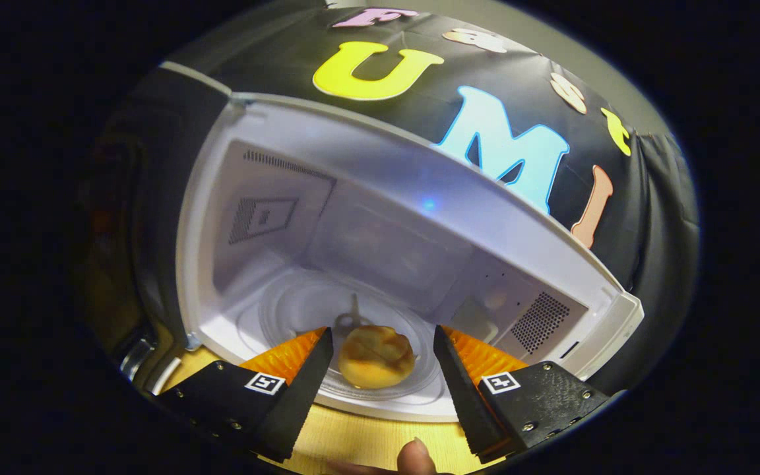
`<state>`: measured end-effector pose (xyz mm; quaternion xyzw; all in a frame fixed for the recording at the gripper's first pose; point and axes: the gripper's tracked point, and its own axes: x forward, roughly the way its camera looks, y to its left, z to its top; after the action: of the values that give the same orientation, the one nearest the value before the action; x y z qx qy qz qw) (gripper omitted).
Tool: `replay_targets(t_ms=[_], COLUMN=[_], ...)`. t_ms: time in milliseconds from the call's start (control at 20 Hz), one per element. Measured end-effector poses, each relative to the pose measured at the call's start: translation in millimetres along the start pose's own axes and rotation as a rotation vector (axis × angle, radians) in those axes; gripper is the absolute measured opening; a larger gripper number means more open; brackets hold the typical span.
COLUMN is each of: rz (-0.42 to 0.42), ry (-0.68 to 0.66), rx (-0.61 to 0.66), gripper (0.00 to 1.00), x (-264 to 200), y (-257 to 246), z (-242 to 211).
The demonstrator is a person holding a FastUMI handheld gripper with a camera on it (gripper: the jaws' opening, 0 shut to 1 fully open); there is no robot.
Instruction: Open the microwave, put the food inside, and close the microwave door.
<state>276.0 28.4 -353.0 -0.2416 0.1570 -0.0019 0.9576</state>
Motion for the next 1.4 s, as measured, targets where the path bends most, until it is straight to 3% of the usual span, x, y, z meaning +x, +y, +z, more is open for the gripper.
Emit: replay_targets(t_ms=[200, 500, 650, 850, 950, 1400], rz=[0.145, 0.298, 0.334, 0.321, 0.361, 0.766], ry=[-0.045, -0.126, -0.200, -0.270, -0.304, -0.426], rx=[0.161, 0.337, 0.372, 0.368, 0.395, 0.387], gripper=[0.93, 0.93, 0.94, 0.93, 0.93, 0.93], x=[-63.4, -157.4, -204.9, -265.7, -296.7, -418.2], y=[-3.5, -18.5, -27.9, -42.0, -35.9, 69.5], z=[21.3, 60.4, 85.4, 110.7, 125.4, 161.9])
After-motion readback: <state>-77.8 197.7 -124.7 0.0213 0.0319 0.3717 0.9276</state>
